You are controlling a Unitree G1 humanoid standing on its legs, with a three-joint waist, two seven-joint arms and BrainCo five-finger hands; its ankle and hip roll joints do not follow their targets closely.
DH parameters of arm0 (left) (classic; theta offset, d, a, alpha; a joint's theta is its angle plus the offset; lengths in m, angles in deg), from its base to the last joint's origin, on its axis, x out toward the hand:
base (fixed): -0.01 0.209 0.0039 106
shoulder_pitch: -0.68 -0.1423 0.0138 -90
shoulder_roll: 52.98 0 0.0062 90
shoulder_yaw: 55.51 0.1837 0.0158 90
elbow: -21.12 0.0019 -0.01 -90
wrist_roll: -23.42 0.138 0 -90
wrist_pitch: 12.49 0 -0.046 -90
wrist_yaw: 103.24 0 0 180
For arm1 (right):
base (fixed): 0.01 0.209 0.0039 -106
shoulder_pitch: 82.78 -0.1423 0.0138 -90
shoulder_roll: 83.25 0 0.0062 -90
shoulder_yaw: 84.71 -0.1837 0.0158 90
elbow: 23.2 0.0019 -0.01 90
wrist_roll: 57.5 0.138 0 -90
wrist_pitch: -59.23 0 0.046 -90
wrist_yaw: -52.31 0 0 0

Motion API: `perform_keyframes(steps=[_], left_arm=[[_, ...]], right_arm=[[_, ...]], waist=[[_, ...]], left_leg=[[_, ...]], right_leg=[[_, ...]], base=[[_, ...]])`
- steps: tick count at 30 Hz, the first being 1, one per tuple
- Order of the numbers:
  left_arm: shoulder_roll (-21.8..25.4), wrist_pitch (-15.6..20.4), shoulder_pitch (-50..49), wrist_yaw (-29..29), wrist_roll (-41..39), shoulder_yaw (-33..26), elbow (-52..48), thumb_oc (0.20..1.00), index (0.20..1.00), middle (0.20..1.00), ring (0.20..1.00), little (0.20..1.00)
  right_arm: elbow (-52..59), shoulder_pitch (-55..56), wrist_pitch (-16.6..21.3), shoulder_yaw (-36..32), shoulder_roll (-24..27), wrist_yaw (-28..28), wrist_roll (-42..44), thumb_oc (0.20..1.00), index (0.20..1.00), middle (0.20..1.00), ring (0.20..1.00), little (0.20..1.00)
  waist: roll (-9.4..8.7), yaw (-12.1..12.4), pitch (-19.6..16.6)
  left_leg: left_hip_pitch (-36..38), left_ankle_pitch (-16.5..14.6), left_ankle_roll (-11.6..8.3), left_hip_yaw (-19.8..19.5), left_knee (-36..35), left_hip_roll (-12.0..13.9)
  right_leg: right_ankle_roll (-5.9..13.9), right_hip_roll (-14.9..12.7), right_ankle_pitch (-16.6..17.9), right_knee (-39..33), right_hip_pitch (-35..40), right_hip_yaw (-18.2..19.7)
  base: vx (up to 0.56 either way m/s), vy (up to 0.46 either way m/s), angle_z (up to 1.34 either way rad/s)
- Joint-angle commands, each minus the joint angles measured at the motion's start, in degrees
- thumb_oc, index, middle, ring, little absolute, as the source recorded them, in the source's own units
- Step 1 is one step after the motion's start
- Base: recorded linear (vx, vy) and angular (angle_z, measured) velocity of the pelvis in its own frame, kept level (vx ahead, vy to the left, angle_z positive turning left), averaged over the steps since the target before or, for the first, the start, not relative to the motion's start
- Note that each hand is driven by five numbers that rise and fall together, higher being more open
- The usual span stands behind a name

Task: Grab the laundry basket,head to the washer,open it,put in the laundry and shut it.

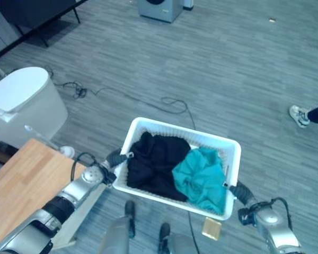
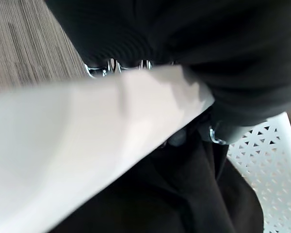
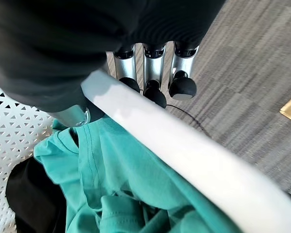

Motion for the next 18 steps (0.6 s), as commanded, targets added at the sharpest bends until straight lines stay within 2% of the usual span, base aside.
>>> perform_keyframes(steps=[1,2,3,4,6,8,9,10,11,12,14,15,16,17,18], left_arm=[[-0.9,4.1,1.8,-1.4,-2.6,-4.9,-3.6,0.2,0.2,0.2,0.2,0.2],[-0.8,4.4,0.5,-1.3,-2.6,-5.2,-4.0,0.2,0.2,0.2,0.2,0.2],[-0.7,4.4,0.4,-1.3,-2.6,-5.2,-4.1,0.2,0.2,0.2,0.2,0.2],[-0.1,4.5,-2.7,-1.0,-2.9,-6.1,-4.9,0.2,0.2,0.2,0.2,0.2],[0.6,4.4,-5.5,-0.8,-3.2,-7.4,-6.0,0.2,0.2,0.2,0.2,0.2],[0.9,4.1,-7.3,-0.6,-3.9,-8.3,-6.7,0.2,0.2,0.2,0.2,0.2],[1.0,4.0,-7.6,-0.6,-3.9,-8.7,-6.8,0.2,0.2,0.2,0.2,0.2],[1.1,3.9,-7.8,-0.4,-4.0,-8.6,-6.9,0.2,0.2,0.2,0.2,0.2],[1.1,3.9,-7.8,-0.4,-4.0,-8.6,-6.9,0.2,0.2,0.2,0.2,0.2],[0.9,3.8,-8.1,-0.2,-3.7,-8.4,-6.7,0.2,0.2,0.2,0.2,0.2],[1.1,3.7,-8.4,0.0,-3.3,-8.5,-6.5,0.2,0.2,0.2,0.2,0.2],[0.9,3.7,-8.4,0.0,-3.2,-8.5,-6.2,0.2,0.2,0.2,0.2,0.2],[0.9,3.7,-8.4,0.0,-3.2,-8.5,-6.2,0.2,0.2,0.2,0.2,0.2],[0.5,4.0,-8.5,-0.2,-2.6,-9.0,-5.6,0.2,0.2,0.2,0.2,0.2],[0.5,4.1,-8.4,-0.1,-2.3,-9.2,-5.4,0.2,0.2,0.2,0.2,0.2]], right_arm=[[3.0,-4.4,5.0,-0.3,-0.7,-0.5,2.9,0.2,0.2,0.2,0.2,0.2],[2.5,-4.4,5.0,0.4,-1.8,-0.1,2.3,0.2,0.2,0.2,0.2,0.2],[2.5,-4.5,5.1,0.5,-1.9,-0.1,2.3,0.2,0.2,0.2,0.2,0.2],[1.7,-5.0,5.3,1.7,-4.7,0.4,1.5,0.2,0.2,0.2,0.2,0.2],[0.6,-5.9,5.2,2.5,-6.4,0.7,0.1,0.2,0.2,0.2,0.2,0.2],[-0.1,-6.3,5.1,3.0,-7.4,0.9,-0.9,0.2,0.2,0.2,0.2,0.2],[-0.5,-6.3,5.0,2.9,-7.4,0.7,-1.5,0.2,0.2,0.2,0.2,0.2],[-0.3,-5.9,4.7,2.7,-7.2,0.9,-2.0,0.2,0.2,0.2,0.2,0.2],[-0.3,-5.9,4.7,2.7,-7.2,0.9,-2.0,0.2,0.2,0.2,0.2,0.2],[-0.1,-5.3,4.6,2.1,-7.0,0.9,-1.9,0.2,0.2,0.2,0.2,0.2],[0.0,-4.8,4.5,1.2,-6.7,0.9,-1.2,0.2,0.2,0.2,0.2,0.2],[-0.2,-4.8,4.5,0.9,-6.6,0.7,-0.9,0.2,0.2,0.2,0.2,0.2],[-0.2,-4.8,4.5,0.9,-6.6,0.7,-0.9,0.2,0.2,0.2,0.2,0.2],[-0.1,-4.4,4.2,0.0,-6.3,0.6,-0.4,0.2,0.2,0.2,0.2,0.2],[0.2,-4.1,4.0,-0.4,-6.2,0.8,-0.3,0.2,0.2,0.2,0.2,0.2]], waist=[[-1.06,3.2,-4.0],[-1.97,3.8,-4.7],[-1.89,3.9,-4.8],[-3.91,4.6,-5.2],[-4.01,4.6,-5.3],[-2.51,4.2,-4.9],[-1.43,3.6,-4.6],[-0.52,2.8,-4.2],[-0.42,2.7,-4.2],[0.64,1.0,-3.5],[1.41,-0.4,-3.2],[1.37,-1.0,-3.2],[1.55,-1.1,-3.2],[1.57,-2.8,-2.8],[1.47,-3.4,-2.8]], left_leg=[[-1.6,3.9,1.72,3.2,5.7,-1.0],[-1.3,3.3,2.52,3.1,7.2,-2.1],[-1.5,3.4,2.52,3.2,7.2,-1.9],[0.6,0.3,5.14,5.1,9.4,-4.5],[3.5,-2.7,7.52,6.4,9.9,-5.6],[6.6,-4.4,8.73,6.6,9.2,-5.6],[8.7,-4.7,8.64,6.3,8.2,-5.3],[11.0,-5.4,8.52,5.6,7.4,-5.4],[10.9,-5.3,8.48,5.5,7.3,-5.3],[14.1,-6.3,7.94,4.2,6.5,-5.6],[16.1,-7.8,6.78,2.8,6.2,-5.4],[16.7,-8.5,6.36,2.1,6.1,-5.7],[16.8,-8.7,6.31,2.0,6.2,-5.5],[20.2,-11.6,5.61,0.0,5.9,-6.2],[21.2,-12.2,5.33,-0.9,5.8,-6.6]], right_leg=[[7.11,-3.8,-6.9,-0.2,12.7,2.6],[8.1,-4.7,-5.3,2.2,13.2,3.1],[8.08,-4.6,-5.2,2.2,13.0,3.3],[12.37,-7.2,4.3,11.9,11.1,3.1],[14.85,-9.0,13.2,22.6,7.0,3.8],[15.15,-10.8,14.4,29.2,1.9,2.5],[14.46,-12.3,13.6,30.0,-1.2,0.9],[13.63,-13.6,11.0,29.3,-3.9,-0.4],[13.53,-13.5,11.1,29.2,-4.0,-0.6],[12.25,-14.2,7.3,25.4,-7.7,-1.7],[11.25,-15.0,4.8,16.3,-9.6,-1.7],[11.2,-15.4,6.1,10.8,-11.7,-0.5],[11.25,-15.2,6.2,10.3,-11.3,-0.6],[12.6,-15.5,9.8,-0.3,-13.8,4.4],[13.25,-16.2,11.6,-3.6,-15.4,6.8]], base=[[0.68,0.081,-0.19],[0.67,0.081,-0.31],[0.62,0.124,-0.47],[0.55,0.15,-0.4],[0.61,0.177,-0.37],[0.46,0.133,-0.36],[0.46,0.116,0.0],[0.3,0.069,0.13],[0.42,-0.01,0.25],[0.41,-0.095,0.51],[0.47,-0.18,0.56],[0.27,-0.146,0.6],[0.47,-0.23,0.78],[0.48,-0.214,0.86],[0.62,-0.284,0.77]])
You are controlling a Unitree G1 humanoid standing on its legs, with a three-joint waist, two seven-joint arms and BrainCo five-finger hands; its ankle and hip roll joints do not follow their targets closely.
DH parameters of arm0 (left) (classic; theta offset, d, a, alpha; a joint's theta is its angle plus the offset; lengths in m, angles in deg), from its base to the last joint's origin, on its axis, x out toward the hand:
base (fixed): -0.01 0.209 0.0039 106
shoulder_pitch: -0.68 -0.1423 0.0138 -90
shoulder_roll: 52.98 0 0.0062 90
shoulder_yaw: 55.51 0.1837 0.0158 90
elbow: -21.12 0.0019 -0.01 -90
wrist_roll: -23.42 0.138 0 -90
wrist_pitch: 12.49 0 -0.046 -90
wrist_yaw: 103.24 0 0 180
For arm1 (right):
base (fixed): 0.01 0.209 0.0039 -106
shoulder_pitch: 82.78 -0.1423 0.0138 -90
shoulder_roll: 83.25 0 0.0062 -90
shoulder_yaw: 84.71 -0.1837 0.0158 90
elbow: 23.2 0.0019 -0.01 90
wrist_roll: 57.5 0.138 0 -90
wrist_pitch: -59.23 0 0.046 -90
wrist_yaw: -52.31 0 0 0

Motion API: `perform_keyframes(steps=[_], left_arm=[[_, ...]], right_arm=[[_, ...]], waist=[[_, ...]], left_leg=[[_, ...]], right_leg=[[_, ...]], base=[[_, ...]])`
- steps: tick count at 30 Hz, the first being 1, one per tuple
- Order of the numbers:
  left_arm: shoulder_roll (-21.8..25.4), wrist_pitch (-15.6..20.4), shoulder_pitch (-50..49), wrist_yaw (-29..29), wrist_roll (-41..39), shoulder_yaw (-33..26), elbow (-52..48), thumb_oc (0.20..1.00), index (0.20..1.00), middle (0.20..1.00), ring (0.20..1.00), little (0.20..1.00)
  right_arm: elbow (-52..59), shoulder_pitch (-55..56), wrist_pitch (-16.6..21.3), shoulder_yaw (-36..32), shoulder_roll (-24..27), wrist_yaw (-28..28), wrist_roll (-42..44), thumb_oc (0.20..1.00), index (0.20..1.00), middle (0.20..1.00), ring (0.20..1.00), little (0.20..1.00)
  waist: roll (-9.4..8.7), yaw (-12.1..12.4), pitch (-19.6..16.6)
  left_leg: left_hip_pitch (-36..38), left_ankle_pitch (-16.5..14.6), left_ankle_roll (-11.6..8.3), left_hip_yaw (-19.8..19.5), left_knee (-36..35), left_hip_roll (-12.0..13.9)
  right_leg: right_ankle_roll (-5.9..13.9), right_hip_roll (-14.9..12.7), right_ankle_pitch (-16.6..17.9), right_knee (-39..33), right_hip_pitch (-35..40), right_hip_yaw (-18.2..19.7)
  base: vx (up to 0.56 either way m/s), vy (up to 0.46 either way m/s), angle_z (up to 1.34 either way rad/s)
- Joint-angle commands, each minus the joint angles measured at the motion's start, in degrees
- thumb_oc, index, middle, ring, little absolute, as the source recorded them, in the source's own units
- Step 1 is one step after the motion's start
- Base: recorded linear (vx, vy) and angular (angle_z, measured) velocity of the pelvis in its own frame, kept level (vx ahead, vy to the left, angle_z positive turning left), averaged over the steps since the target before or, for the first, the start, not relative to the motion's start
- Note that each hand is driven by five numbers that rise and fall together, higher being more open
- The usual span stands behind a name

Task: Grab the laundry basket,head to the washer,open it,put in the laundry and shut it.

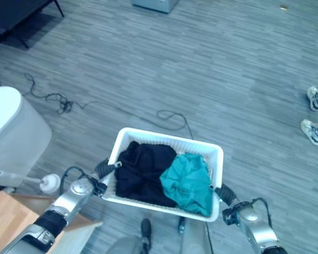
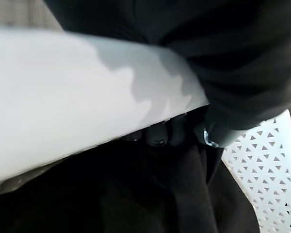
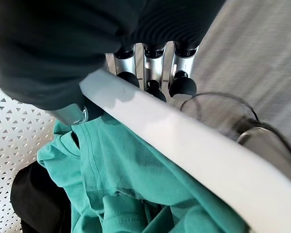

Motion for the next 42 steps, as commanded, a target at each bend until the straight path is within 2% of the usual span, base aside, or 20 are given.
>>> perform_keyframes(steps=[1,4,7,9,10,11,14,15,16,19,20,21,24,32,33,35,36,38,41,42], left_arm=[[-0.6,4.9,1.2,-0.2,-0.2,-2.2,-2.3,0.2,0.2,0.2,0.2,0.2],[-1.6,5.1,1.6,-0.1,0.9,-2.0,-1.7,0.2,0.2,0.2,0.2,0.2],[-2.2,5.3,2.0,0.1,1.6,-1.8,-1.5,0.2,0.2,0.2,0.2,0.2],[-2.6,5.1,1.6,0.2,2.1,-1.7,-1.6,0.2,0.2,0.2,0.2,0.2],[-2.7,5.1,1.6,0.2,2.1,-1.8,-1.6,0.2,0.2,0.2,0.2,0.2],[-2.6,4.4,0.7,0.1,1.1,-2.2,-2.1,0.2,0.2,0.2,0.2,0.2],[-1.8,3.6,0.6,0.2,0.5,-3.2,-3.4,0.2,0.2,0.2,0.2,0.2],[-2.1,3.2,1.8,0.4,0.3,-2.4,-4.1,0.2,0.2,0.2,0.2,0.2],[-2.1,3.2,1.8,0.4,0.3,-2.3,-4.1,0.2,0.2,0.2,0.2,0.2],[-3.2,3.5,4.0,0.1,0.7,-1.0,-3.2,0.2,0.2,0.2,0.2,0.2],[-3.3,3.6,4.1,0.1,0.7,-1.0,-3.1,0.2,0.2,0.2,0.2,0.2],[-3.5,3.7,4.5,-0.1,0.8,-0.5,-2.3,0.2,0.2,0.2,0.2,0.2],[-3.4,3.6,4.0,0.1,0.3,-0.3,-2.4,0.2,0.2,0.2,0.2,0.2],[-3.1,4.3,2.2,-0.5,0.5,-1.2,-3.2,0.2,0.2,0.2,0.2,0.2],[-2.8,4.4,1.9,-0.6,1.0,-1.3,-2.7,0.2,0.2,0.2,0.2,0.2],[-2.8,4.4,1.9,-0.6,1.0,-1.3,-2.7,0.2,0.2,0.2,0.2,0.2],[-2.3,4.4,1.6,-0.6,1.5,-0.9,-2.6,0.2,0.2,0.2,0.2,0.2],[-2.1,4.0,1.6,-0.3,1.9,-0.3,-2.8,0.2,0.2,0.2,0.2,0.2],[-2.0,3.8,1.5,-0.3,1.8,-0.2,-2.8,0.2,0.2,0.2,0.2,0.2],[-1.9,3.5,1.9,-0.3,1.5,-0.3,-3.1,0.2,0.2,0.2,0.2,0.2]], right_arm=[[3.6,-3.8,3.8,-4.5,0.1,0.9,2.5,0.2,0.2,0.2,0.2,0.2],[4.2,-3.1,3.7,-4.9,0.0,1.4,1.9,0.2,0.2,0.2,0.2,0.2],[6.0,-0.6,3.2,-6.5,0.3,2.1,2.1,0.2,0.2,0.2,0.2,0.2],[5.8,0.3,3.5,-6.6,0.5,2.1,2.5,0.2,0.2,0.2,0.2,0.2],[5.8,0.3,3.5,-6.6,0.6,2.1,2.5,0.2,0.2,0.2,0.2,0.2],[5.8,1.4,3.8,-7.3,0.5,0.9,4.1,0.2,0.2,0.2,0.2,0.2],[6.0,1.9,4.2,-7.4,1.0,-0.1,5.0,0.2,0.2,0.2,0.2,0.2],[6.3,3.0,4.0,-8.5,1.8,-1.1,4.6,0.2,0.2,0.2,0.2,0.2],[6.4,3.1,4.0,-8.6,1.8,-1.1,4.6,0.2,0.2,0.2,0.2,0.2],[7.1,3.5,4.1,-10.5,2.4,-1.6,4.4,0.2,0.2,0.2,0.2,0.2],[7.1,3.5,4.1,-10.5,2.4,-1.6,4.4,0.2,0.2,0.2,0.2,0.2],[6.3,2.1,4.7,-10.1,2.5,-1.9,3.9,0.2,0.2,0.2,0.2,0.2],[4.8,-0.5,5.2,-8.2,2.2,-1.7,4.2,0.2,0.2,0.2,0.2,0.2],[2.4,-5.5,4.9,-3.5,-0.5,-1.2,3.4,0.2,0.2,0.2,0.2,0.2],[1.9,-5.3,5.3,-3.5,-1.7,-1.3,2.7,0.2,0.2,0.2,0.2,0.2],[1.9,-5.3,5.3,-3.5,-1.7,-1.3,2.7,0.2,0.2,0.2,0.2,0.2],[1.1,-5.3,5.2,-3.4,-2.8,-1.4,1.3,0.2,0.2,0.2,0.2,0.2],[0.4,-5.5,5.0,-3.2,-3.8,-1.4,0.8,0.2,0.2,0.2,0.2,0.2],[0.2,-5.5,5.1,-3.2,-4.3,-1.4,-0.4,0.2,0.2,0.2,0.2,0.2],[0.2,-5.3,4.8,-3.5,-4.7,-1.5,-0.9,0.2,0.2,0.2,0.2,0.2]], waist=[[-0.6,-0.3,-2.6],[0.1,-1.4,-2.2],[-0.61,-3.2,-3.6],[0.05,-3.5,-5.2],[0.27,-3.6,-5.2],[0.03,-3.4,-5.7],[-0.6,-1.9,-5.4],[-0.64,-1.0,-4.9],[-0.5,-1.0,-4.8],[-1.65,0.8,-4.8],[-1.85,0.9,-4.7],[-1.17,3.2,-4.6],[-0.97,5.5,-4.2],[-2.43,7.8,-6.7],[-3.97,7.7,-8.0],[-3.85,7.9,-8.2],[-4.61,7.5,-8.4],[-4.49,6.6,-8.0],[-3.3,5.3,-7.0],[-2.29,4.0,-6.1]], left_leg=[[-2.8,-5.1,-3.76,0.2,4.1,-0.4],[1.4,-8.2,-4.64,-1.5,5.2,0.2],[5.8,-10.1,-5.52,-3.3,6.6,1.1],[5.2,-4.8,-6.91,-3.4,13.0,4.7],[4.9,-5.0,-7.04,-3.5,13.4,5.0],[-0.9,6.9,-7.18,-0.8,30.5,12.8],[-7.5,7.8,-5.13,1.6,43.7,17.4],[-11.7,7.1,-6.52,2.4,44.4,18.7],[-11.7,6.9,-6.55,2.3,44.6,18.8],[-18.9,6.6,-6.8,7.2,22.3,14.7],[-18.4,6.9,-6.74,7.4,21.7,14.4],[-19.5,11.5,-8.29,5.3,6.1,10.5],[-21.1,13.1,-8.71,1.5,-3.6,7.5],[-22.6,13.9,-7.83,1.5,3.7,8.5],[-21.7,10.8,-6.32,2.9,7.0,6.8],[-21.9,10.9,-6.33,3.0,6.9,7.0],[-20.1,8.1,-4.45,4.8,8.0,5.4],[-18.0,5.7,-2.67,6.2,8.2,4.6],[-15.1,4.0,-1.63,7.7,7.8,4.8],[-11.2,1.9,-1.12,8.6,7.0,4.1]], right_leg=[[5.05,-2.0,8.5,-10.7,4.7,7.8],[6.28,-3.4,10.5,-13.5,2.0,6.7],[6.33,-2.1,12.0,-7.7,2.9,8.3],[5.25,0.7,12.1,-5.1,5.0,8.6],[5.15,0.8,12.0,-5.0,5.0,8.3],[1.74,4.2,9.6,-3.2,9.2,6.3],[-2.96,8.4,5.4,-4.4,13.8,5.4],[-3.62,9.7,2.4,-4.6,17.3,4.8],[-3.61,9.8,2.3,-4.5,17.4,4.6],[-3.0,9.5,-0.2,-6.1,22.5,2.8],[-2.93,9.2,-0.2,-6.1,22.6,2.8],[-2.38,10.5,-1.8,-5.9,25.8,2.4],[-2.7,12.2,-4.2,-5.7,29.1,3.3],[-1.56,11.1,-9.2,-3.9,35.8,7.9],[0.45,8.6,-6.0,-0.3,35.7,8.2],[0.42,8.7,-5.8,-0.3,35.5,8.4],[3.83,6.9,2.4,8.5,32.3,8.4],[5.96,6.8,8.9,17.9,28.1,8.5],[6.9,5.0,10.8,24.1,23.1,5.7],[5.3,0.3,9.6,24.3,18.5,0.6]], base=[[0.49,-0.231,0.74],[0.47,-0.248,0.68],[0.51,-0.353,0.54],[0.39,-0.353,0.59],[0.43,-0.66,-0.07],[0.36,-0.653,-0.22],[0.38,-0.632,-0.06],[0.32,-0.365,-0.55],[0.39,-0.325,-0.29],[0.3,-0.127,0.23],[0.46,0.023,0.01],[0.49,0.021,-0.21],[0.44,0.004,-0.3],[0.53,0.089,-0.59],[0.57,0.182,-0.22],[0.33,0.132,-0.44],[0.42,0.205,-0.67],[0.46,0.231,-0.38],[0.29,0.17,0.05],[0.25,0.135,0.22]])
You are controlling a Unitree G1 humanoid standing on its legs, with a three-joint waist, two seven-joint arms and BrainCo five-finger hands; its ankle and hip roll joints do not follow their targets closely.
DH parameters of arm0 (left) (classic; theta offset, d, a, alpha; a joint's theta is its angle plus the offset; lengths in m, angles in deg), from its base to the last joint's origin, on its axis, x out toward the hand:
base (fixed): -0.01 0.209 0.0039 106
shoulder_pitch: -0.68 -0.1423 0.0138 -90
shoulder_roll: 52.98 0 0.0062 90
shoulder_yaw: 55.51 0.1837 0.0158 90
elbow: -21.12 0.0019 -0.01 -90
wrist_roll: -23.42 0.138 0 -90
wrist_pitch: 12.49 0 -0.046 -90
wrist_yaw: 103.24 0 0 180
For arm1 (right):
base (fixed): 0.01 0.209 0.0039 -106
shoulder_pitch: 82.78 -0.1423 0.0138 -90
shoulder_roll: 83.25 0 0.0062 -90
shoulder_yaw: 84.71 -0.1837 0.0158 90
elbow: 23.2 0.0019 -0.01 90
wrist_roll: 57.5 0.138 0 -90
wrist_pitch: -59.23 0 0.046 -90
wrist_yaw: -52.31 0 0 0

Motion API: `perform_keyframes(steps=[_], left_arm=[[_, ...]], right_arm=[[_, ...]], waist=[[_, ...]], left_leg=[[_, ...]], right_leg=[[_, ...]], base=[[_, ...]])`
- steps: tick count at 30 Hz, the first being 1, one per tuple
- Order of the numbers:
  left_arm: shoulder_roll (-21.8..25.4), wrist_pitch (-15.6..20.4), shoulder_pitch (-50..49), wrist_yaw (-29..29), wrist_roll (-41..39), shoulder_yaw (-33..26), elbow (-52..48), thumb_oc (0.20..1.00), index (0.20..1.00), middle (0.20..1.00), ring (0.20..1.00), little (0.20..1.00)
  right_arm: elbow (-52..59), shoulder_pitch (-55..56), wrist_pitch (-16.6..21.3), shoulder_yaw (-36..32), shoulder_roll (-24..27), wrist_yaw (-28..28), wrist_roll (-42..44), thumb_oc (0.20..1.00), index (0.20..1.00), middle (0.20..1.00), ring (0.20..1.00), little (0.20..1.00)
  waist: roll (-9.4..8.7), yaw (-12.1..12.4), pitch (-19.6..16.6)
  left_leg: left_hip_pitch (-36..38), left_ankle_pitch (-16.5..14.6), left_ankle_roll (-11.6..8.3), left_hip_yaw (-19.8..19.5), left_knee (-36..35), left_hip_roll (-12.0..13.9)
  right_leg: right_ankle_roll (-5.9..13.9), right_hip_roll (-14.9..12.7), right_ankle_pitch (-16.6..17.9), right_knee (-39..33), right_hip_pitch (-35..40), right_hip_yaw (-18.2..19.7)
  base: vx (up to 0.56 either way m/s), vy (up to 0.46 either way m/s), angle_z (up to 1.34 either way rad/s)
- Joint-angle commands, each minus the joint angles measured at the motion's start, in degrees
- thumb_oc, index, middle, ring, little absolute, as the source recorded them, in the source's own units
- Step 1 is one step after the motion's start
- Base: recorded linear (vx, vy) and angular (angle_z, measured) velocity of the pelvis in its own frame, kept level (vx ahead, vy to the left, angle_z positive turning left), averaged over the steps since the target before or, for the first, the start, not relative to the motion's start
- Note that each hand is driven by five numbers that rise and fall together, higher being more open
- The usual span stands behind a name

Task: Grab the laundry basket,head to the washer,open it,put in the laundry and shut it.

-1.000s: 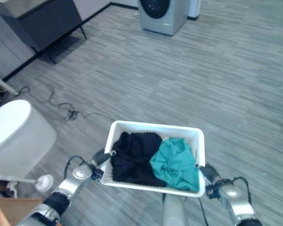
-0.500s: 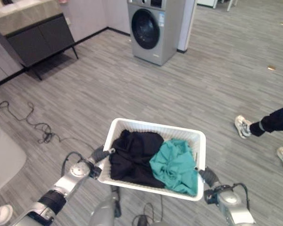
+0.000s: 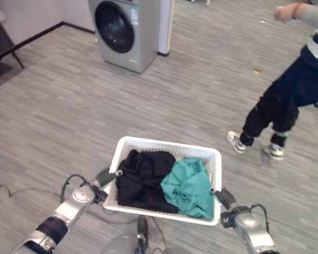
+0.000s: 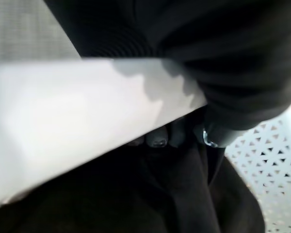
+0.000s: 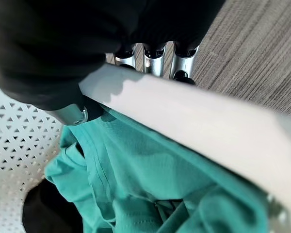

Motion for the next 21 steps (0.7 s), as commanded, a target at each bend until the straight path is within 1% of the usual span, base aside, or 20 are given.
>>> perform_keyframes(steps=[1,2,3,4,5,6,7,8,9,10,11,13,14,16,17,18,19,20,21], left_arm=[[-0.2,3.8,3.5,0.0,-0.5,-0.8,-4.3,0.2,0.2,0.2,0.2,0.2],[-0.6,3.7,3.9,0.2,-0.7,-0.3,-4.3,0.2,0.2,0.2,0.2,0.2],[-0.9,3.6,4.1,0.3,-0.9,0.0,-4.1,0.2,0.2,0.2,0.2,0.2],[-1.1,3.7,4.1,0.4,-0.8,0.1,-3.9,0.2,0.2,0.2,0.2,0.2],[-1.5,3.9,4.6,0.3,-0.7,0.3,-3.3,0.2,0.2,0.2,0.2,0.2],[-1.7,3.9,5.1,0.2,-0.4,0.5,-3.0,0.2,0.2,0.2,0.2,0.2],[-2.0,4.0,5.7,0.0,-0.2,0.6,-2.6,0.2,0.2,0.2,0.2,0.2],[-2.0,4.0,5.7,0.0,-0.2,0.6,-2.6,0.2,0.2,0.2,0.2,0.2],[-2.6,4.4,6.4,-0.2,0.5,0.6,-2.0,0.2,0.2,0.2,0.2,0.2],[-3.0,4.5,6.5,-0.3,0.8,0.5,-1.8,0.2,0.2,0.2,0.2,0.2],[-3.0,4.5,6.5,-0.3,0.8,0.5,-1.8,0.2,0.2,0.2,0.2,0.2],[-3.2,4.6,6.2,-0.1,1.5,0.3,-2.0,0.2,0.2,0.2,0.2,0.2],[-3.1,4.6,5.8,-0.1,1.7,0.1,-2.0,0.2,0.2,0.2,0.2,0.2],[-2.8,4.6,5.7,0.0,1.8,0.1,-1.8,0.2,0.2,0.2,0.2,0.2],[-2.8,4.5,5.8,0.1,2.0,0.0,-1.6,0.2,0.2,0.2,0.2,0.2],[-3.0,4.5,5.6,0.1,1.9,-0.3,-1.6,0.2,0.2,0.2,0.2,0.2],[-3.1,4.6,5.2,-0.1,1.9,-0.8,-1.4,0.2,0.2,0.2,0.2,0.2],[-3.1,4.6,5.2,-0.1,1.9,-0.8,-1.4,0.2,0.2,0.2,0.2,0.2],[-3.0,4.8,3.9,-0.4,1.3,-1.8,-1.3,0.2,0.2,0.2,0.2,0.2]], right_arm=[[2.0,-6.0,4.9,-1.3,-0.9,1.2,0.4,0.2,0.2,0.2,0.2,0.2],[2.2,-5.0,4.8,-1.9,-0.7,1.2,0.5,0.2,0.2,0.2,0.2,0.2],[2.4,-4.3,4.9,-2.4,-0.5,1.1,0.6,0.2,0.2,0.2,0.2,0.2],[2.9,-3.4,4.6,-3.2,-0.2,1.2,0.5,0.2,0.2,0.2,0.2,0.2],[3.2,-3.0,4.7,-3.7,0.1,1.0,0.7,0.2,0.2,0.2,0.2,0.2],[3.4,-2.6,4.7,-4.1,0.1,0.9,0.9,0.2,0.2,0.2,0.2,0.2],[4.0,-1.9,4.5,-5.0,0.1,0.7,1.1,0.2,0.2,0.2,0.2,0.2],[4.0,-1.9,4.5,-5.0,0.1,0.7,1.1,0.2,0.2,0.2,0.2,0.2],[4.8,-0.8,4.4,-6.1,0.0,0.8,1.5,0.2,0.2,0.2,0.2,0.2],[5.2,-0.2,4.3,-6.4,-0.1,1.0,1.8,0.2,0.2,0.2,0.2,0.2],[5.2,-0.2,4.3,-6.4,0.0,1.0,1.8,0.2,0.2,0.2,0.2,0.2],[5.5,0.6,4.1,-6.8,-0.3,1.6,1.7,0.2,0.2,0.2,0.2,0.2],[5.3,0.6,4.1,-6.8,-0.5,1.8,1.6,0.2,0.2,0.2,0.2,0.2],[5.4,1.1,3.9,-7.0,-0.5,2.2,1.7,0.2,0.2,0.2,0.2,0.2],[5.5,1.6,3.6,-7.2,-0.5,2.5,1.8,0.2,0.2,0.2,0.2,0.2],[5.4,1.4,3.6,-6.9,-0.5,3.0,1.9,0.2,0.2,0.2,0.2,0.2],[5.0,1.4,3.8,-6.5,-0.3,3.3,2.0,0.2,0.2,0.2,0.2,0.2],[5.0,1.4,3.8,-6.5,-0.2,3.3,2.0,0.2,0.2,0.2,0.2,0.2],[4.4,1.2,3.8,-5.3,0.1,3.5,2.1,0.2,0.2,0.2,0.2,0.2]], waist=[[2.26,1.8,-1.3],[2.79,0.5,-0.5],[2.79,0.0,-0.4],[2.97,-0.9,-0.4],[2.87,-1.5,-0.4],[2.65,-2.0,-0.5],[2.58,-2.8,-0.4],[2.59,-2.8,-0.4],[2.32,-3.9,-0.2],[2.35,-4.4,-0.1],[2.38,-4.4,0.0],[2.5,-5.1,0.1],[2.28,-5.3,0.1],[1.54,-5.6,-0.2],[1.08,-5.5,-1.0],[0.89,-5.3,-1.7],[1.16,-5.2,-2.2],[1.18,-5.2,-2.1],[1.86,-4.8,-2.9]], left_leg=[[0.2,-3.9,-7.21,3.0,3.7,10.7],[1.9,-5.0,-7.68,2.7,3.8,10.1],[2.8,-5.6,-8.06,2.8,3.9,10.0],[3.7,-6.7,-8.55,2.1,4.0,9.8],[4.4,-7.3,-9.24,1.8,3.9,9.7],[4.9,-8.0,-9.8,1.4,3.8,9.5],[5.6,-9.1,-10.32,0.5,4.0,9.6],[5.6,-9.1,-10.32,0.5,4.0,9.6],[7.1,-10.7,-10.8,-1.4,4.4,9.4],[7.9,-11.8,-10.94,-2.3,4.6,9.5],[7.9,-11.8,-10.94,-2.3,4.6,9.5],[10.3,-13.8,-11.42,-4.5,5.0,9.7],[11.1,-14.6,-11.55,-5.4,5.8,9.8],[12.1,-15.7,-11.82,-7.0,6.8,9.5],[12.8,-16.3,-12.04,-7.6,6.8,9.3],[13.7,-16.2,-12.36,-8.0,7.2,9.8],[15.0,-15.6,-12.97,-8.2,7.2,11.1],[15.0,-15.6,-12.98,-8.2,7.2,11.1],[14.7,-10.8,-14.19,-9.6,10.3,14.5]], right_leg=[[3.34,-7.2,20.8,-16.0,-0.2,-2.0],[2.01,-8.3,17.8,-20.0,-2.8,-5.0],[1.56,-8.6,16.8,-23.6,-4.2,-5.7],[1.29,-8.8,15.2,-28.0,-4.2,-6.5],[1.42,-9.5,15.4,-33.1,-4.8,-6.3],[1.62,-10.1,15.7,-37.2,-5.7,-5.0],[1.94,-10.0,16.4,-41.9,-5.2,-3.3],[1.94,-10.0,16.5,-41.9,-5.2,-3.4],[2.94,-10.7,18.6,-46.9,-7.1,2.0],[3.47,-11.2,20.0,-49.1,-8.2,3.9],[3.47,-11.2,20.0,-49.2,-8.2,3.9],[4.35,-12.7,21.8,-52.3,-10.2,6.2],[4.57,-12.9,22.2,-52.2,-10.4,6.8],[5.05,-12.7,22.5,-50.7,-9.4,8.6],[5.42,-12.4,22.5,-49.8,-8.6,9.6],[5.67,-11.7,22.6,-48.7,-8.1,9.9],[5.55,-10.5,22.4,-47.6,-8.0,9.7],[5.54,-10.5,22.4,-47.6,-7.9,9.7],[4.44,-7.1,20.7,-44.9,-7.4,8.8]], base=[[0.47,0.185,0.41],[0.36,0.035,0.49],[0.48,0.009,0.34],[0.37,-0.083,0.45],[0.34,-0.128,0.54],[0.32,-0.151,0.74],[0.21,-0.109,0.58],[0.34,-0.172,0.64],[0.35,-0.187,0.69],[0.35,-0.187,0.7],[0.23,-0.139,0.58],[0.35,-0.253,0.48],[0.38,-0.313,0.42],[0.29,-0.281,0.64],[0.32,-0.313,0.56],[0.33,-0.337,0.3],[0.23,-0.242,0.33],[0.31,-0.397,0.35],[0.26,-0.42,0.26]])
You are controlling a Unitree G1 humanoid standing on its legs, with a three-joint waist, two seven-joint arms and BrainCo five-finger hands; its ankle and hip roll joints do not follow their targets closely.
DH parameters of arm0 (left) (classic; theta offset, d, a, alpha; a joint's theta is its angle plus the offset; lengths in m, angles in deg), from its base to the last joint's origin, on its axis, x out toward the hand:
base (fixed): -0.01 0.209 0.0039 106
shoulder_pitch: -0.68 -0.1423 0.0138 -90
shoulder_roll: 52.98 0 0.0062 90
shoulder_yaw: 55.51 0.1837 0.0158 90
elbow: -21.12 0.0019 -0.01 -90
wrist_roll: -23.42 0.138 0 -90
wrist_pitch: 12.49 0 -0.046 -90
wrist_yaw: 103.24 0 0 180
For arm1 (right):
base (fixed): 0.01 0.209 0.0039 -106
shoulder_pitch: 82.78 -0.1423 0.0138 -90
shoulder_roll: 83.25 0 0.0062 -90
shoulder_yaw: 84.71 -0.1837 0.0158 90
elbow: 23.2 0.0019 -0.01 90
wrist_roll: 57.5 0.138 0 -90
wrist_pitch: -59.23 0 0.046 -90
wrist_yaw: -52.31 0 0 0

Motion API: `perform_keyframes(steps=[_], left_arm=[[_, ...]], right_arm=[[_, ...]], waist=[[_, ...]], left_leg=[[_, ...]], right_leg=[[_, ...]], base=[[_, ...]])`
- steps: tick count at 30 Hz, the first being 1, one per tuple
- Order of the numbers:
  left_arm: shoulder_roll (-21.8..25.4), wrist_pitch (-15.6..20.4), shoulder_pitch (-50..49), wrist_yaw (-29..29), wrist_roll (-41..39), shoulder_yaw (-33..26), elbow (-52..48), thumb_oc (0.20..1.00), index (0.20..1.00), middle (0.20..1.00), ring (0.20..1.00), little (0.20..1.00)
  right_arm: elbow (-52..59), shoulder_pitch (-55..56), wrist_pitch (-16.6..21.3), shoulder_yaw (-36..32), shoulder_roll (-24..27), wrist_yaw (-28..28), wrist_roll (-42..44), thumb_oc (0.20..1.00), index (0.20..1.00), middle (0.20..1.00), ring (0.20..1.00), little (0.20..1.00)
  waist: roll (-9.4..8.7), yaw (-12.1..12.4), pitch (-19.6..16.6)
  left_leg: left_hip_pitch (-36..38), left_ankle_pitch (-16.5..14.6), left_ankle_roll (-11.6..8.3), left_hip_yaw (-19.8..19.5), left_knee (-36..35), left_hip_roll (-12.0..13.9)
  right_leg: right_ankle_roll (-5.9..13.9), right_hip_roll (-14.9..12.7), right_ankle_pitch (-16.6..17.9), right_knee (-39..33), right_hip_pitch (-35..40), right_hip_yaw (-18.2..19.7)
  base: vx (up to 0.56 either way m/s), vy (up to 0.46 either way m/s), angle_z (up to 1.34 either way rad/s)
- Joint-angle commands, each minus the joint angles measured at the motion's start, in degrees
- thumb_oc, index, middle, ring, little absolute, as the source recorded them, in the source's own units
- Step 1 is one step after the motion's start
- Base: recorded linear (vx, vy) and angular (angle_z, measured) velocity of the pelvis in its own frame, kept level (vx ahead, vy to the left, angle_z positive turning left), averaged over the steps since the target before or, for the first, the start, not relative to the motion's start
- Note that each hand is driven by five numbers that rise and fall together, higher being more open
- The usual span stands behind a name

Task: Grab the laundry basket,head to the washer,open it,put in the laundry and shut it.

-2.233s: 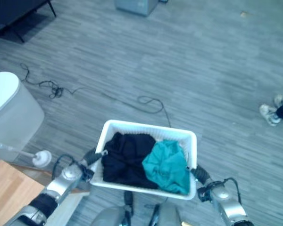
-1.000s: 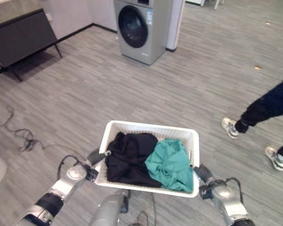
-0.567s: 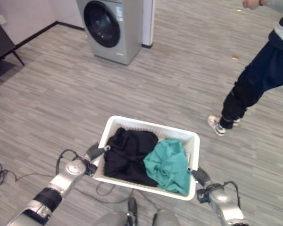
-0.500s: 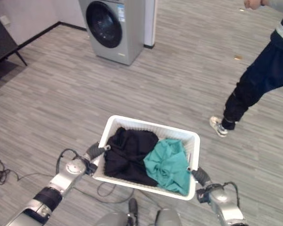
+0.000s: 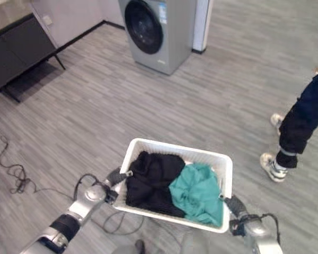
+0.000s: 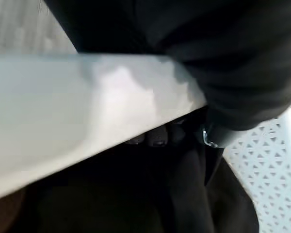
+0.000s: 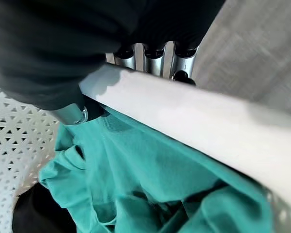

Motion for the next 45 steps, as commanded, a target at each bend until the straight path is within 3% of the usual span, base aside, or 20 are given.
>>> perform_keyframes(steps=[1,3,4,6,7,8,9,11,12,14,16,24,45], left_arm=[[2.7,4.6,2.0,-0.6,-1.6,-2.9,-4.9,0.2,0.2,0.2,0.2,0.2],[3.0,4.0,0.0,-0.6,-3.3,-4.3,-6.5,0.2,0.2,0.2,0.2,0.2],[3.1,4.0,-0.1,-0.5,-3.3,-4.4,-6.5,0.2,0.2,0.2,0.2,0.2],[3.1,3.9,-2.1,-0.4,-4.0,-5.0,-7.6,0.2,0.2,0.2,0.2,0.2],[2.8,3.6,-2.5,-0.2,-4.3,-5.0,-7.9,0.2,0.2,0.2,0.2,0.2],[2.8,3.5,-2.5,-0.2,-4.3,-5.0,-7.9,0.2,0.2,0.2,0.2,0.2],[2.4,3.6,-2.5,-0.1,-4.4,-4.7,-7.4,0.2,0.2,0.2,0.2,0.2],[1.8,4.3,-1.8,-0.3,-4.5,-4.0,-6.5,0.2,0.2,0.2,0.2,0.2],[1.6,4.3,-1.5,-0.6,-4.4,-3.8,-5.9,0.2,0.2,0.2,0.2,0.2],[1.0,4.3,-1.3,-0.2,-4.1,-3.4,-4.9,0.2,0.2,0.2,0.2,0.2],[0.9,4.3,-1.4,0.1,-2.9,-2.5,-4.0,0.2,0.2,0.2,0.2,0.2],[1.4,4.7,-2.0,0.3,-3.1,-2.4,-3.9,0.2,0.2,0.2,0.2,0.2],[0.6,4.8,-4.4,0.6,-3.7,-3.9,-3.7,0.2,0.2,0.2,0.2,0.2]], right_arm=[[4.5,-1.3,4.9,0.2,-0.5,2.3,2.9,0.2,0.2,0.2,0.2,0.2],[4.4,-1.6,5.4,0.6,0.1,1.8,3.4,0.2,0.2,0.2,0.2,0.2],[4.4,-1.6,5.4,0.6,0.1,1.8,3.4,0.2,0.2,0.2,0.2,0.2],[4.2,-2.1,5.7,1.3,0.5,1.7,4.1,0.2,0.2,0.2,0.2,0.2],[3.8,-2.0,5.7,1.2,0.6,1.2,5.0,0.2,0.2,0.2,0.2,0.2],[3.8,-2.0,5.7,1.2,0.6,1.2,5.0,0.2,0.2,0.2,0.2,0.2],[3.4,-1.4,5.6,0.7,1.0,0.9,5.3,0.2,0.2,0.2,0.2,0.2],[3.2,-1.1,6.2,0.1,1.6,0.6,5.8,0.2,0.2,0.2,0.2,0.2],[3.1,-1.1,6.5,-0.2,1.4,0.4,5.6,0.2,0.2,0.2,0.2,0.2],[2.6,-1.6,6.8,-0.2,1.1,0.3,4.8,0.2,0.2,0.2,0.2,0.2],[2.7,-1.9,7.7,-0.8,0.2,-0.3,3.5,0.2,0.2,0.2,0.2,0.2],[1.0,-2.9,8.1,-0.2,-1.5,-0.1,3.4,0.2,0.2,0.2,0.2,0.2],[-2.4,-2.0,10.3,-3.7,-3.4,-2.1,2.9,0.2,0.2,0.2,0.2,0.2]], waist=[[-3.05,1.9,-5.7],[-3.31,3.4,-4.8],[-3.46,3.2,-5.0],[-3.93,4.4,-4.0],[-4.25,5.0,-3.4],[-4.25,5.1,-3.4],[-4.6,5.6,-3.2],[-4.02,6.5,-2.7],[-3.73,6.9,-2.6],[-2.67,6.9,-2.7],[-2.12,6.6,-3.1],[-2.01,6.8,-4.8],[-1.16,5.6,-5.5]], left_leg=[[1.3,2.1,1.43,1.3,11.1,2.5],[-4.4,5.8,2.9,-1.1,23.9,4.1],[-4.9,6.0,2.91,-1.3,24.0,3.9],[-8.9,8.5,3.93,-2.7,30.5,4.2],[-12.3,8.9,4.14,-0.4,28.1,5.8],[-12.1,8.9,4.16,-0.3,28.0,5.8],[-14.7,7.2,3.78,2.7,21.3,5.7],[-16.6,8.2,2.3,5.6,8.0,4.7],[-16.6,10.4,1.45,5.6,3.3,4.3],[-14.8,11.0,0.96,5.8,-1.7,3.9],[-13.5,10.3,0.85,4.7,-1.9,2.7],[-9.2,7.4,2.08,7.7,-3.8,0.6],[-6.5,5.8,2.89,8.1,-5.6,-0.7]], right_leg=[[5.0,-0.3,1.8,0.1,-4.0,8.2],[1.75,2.3,-0.1,-0.3,-1.0,6.7],[1.74,2.2,0.1,-0.5,-1.2,6.6],[-0.53,3.9,-1.5,-1.2,1.0,6.2],[-1.48,4.4,-2.6,-2.2,2.8,5.2],[-1.47,4.4,-2.6,-2.3,2.9,5.2],[-1.57,4.3,-3.4,-3.5,4.4,4.4],[-0.76,4.0,-4.5,-4.4,6.3,3.2],[-0.6,4.0,-4.6,-4.2,6.5,3.1],[-0.04,4.5,-5.8,-3.2,7.0,3.0],[0.32,3.8,-6.3,-2.7,7.5,2.7],[1.88,0.7,-5.9,-3.6,8.1,3.3],[3.03,-0.3,-6.0,-3.7,8.1,2.6]], base=[[0.32,-0.581,0.32],[0.15,-0.387,0.17],[0.12,-0.303,0.0],[0.11,-0.297,-0.05],[0.09,-0.215,-0.02],[0.17,-0.179,0.19],[0.15,-0.016,0.34],[0.18,0.055,0.59],[0.15,0.099,0.52],[0.16,0.106,0.05],[0.19,0.138,-0.47],[0.12,0.094,-0.19],[0.02,0.013,0.01]])
